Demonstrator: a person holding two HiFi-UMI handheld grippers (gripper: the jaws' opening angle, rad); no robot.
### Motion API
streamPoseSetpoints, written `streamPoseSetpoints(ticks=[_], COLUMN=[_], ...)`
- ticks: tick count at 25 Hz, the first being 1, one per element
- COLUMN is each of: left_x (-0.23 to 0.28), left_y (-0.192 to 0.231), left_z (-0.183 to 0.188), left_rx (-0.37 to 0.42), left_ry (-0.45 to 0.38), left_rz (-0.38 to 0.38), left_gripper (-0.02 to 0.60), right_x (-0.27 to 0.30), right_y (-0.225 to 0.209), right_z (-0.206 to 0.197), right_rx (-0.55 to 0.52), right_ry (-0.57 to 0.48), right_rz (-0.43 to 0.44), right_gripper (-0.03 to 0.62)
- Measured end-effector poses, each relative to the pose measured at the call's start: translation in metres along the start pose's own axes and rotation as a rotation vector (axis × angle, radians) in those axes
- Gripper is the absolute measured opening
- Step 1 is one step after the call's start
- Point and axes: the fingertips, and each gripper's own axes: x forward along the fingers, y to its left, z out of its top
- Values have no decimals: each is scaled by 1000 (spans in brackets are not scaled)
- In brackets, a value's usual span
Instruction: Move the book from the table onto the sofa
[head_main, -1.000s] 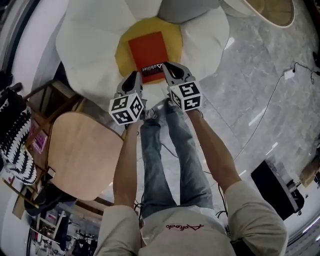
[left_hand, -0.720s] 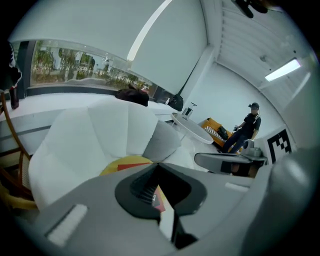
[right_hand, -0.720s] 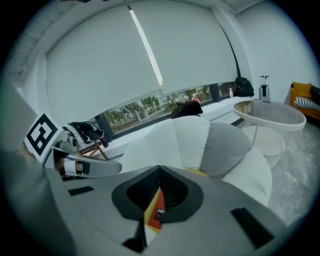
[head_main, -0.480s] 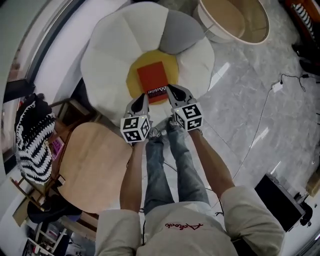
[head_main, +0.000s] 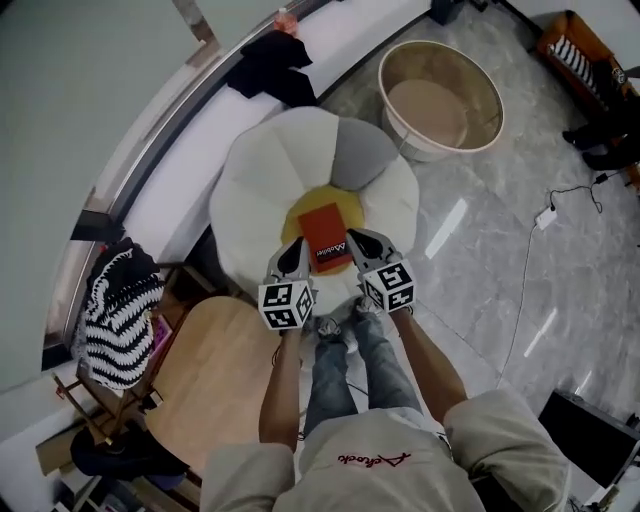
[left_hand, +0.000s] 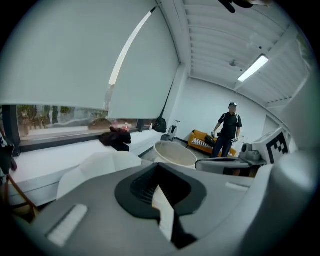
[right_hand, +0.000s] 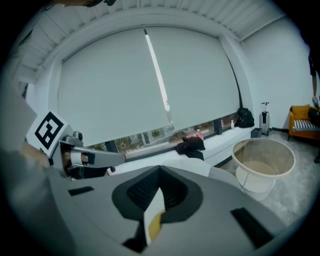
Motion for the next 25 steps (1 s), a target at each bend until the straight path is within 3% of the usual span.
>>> streamPoseSetpoints(ticks=[5,14,25], left_x=[-31,-84,-136], left_y=[-18,-47,-53], left_z=[55,136,205], left_rx=[75,122,161], left_ry=[-52,-159,-276], left_rz=[-10,-23,-5], left_gripper=[9,9,9], right_x=[-35,-94,-146], right_y=[11,23,31], right_z=[58,158,205], right_rx=[-47,-121,-157], right_ry=[-66,-215,-314], right_rz=[-26,-78,-144], right_gripper=[8,8,8])
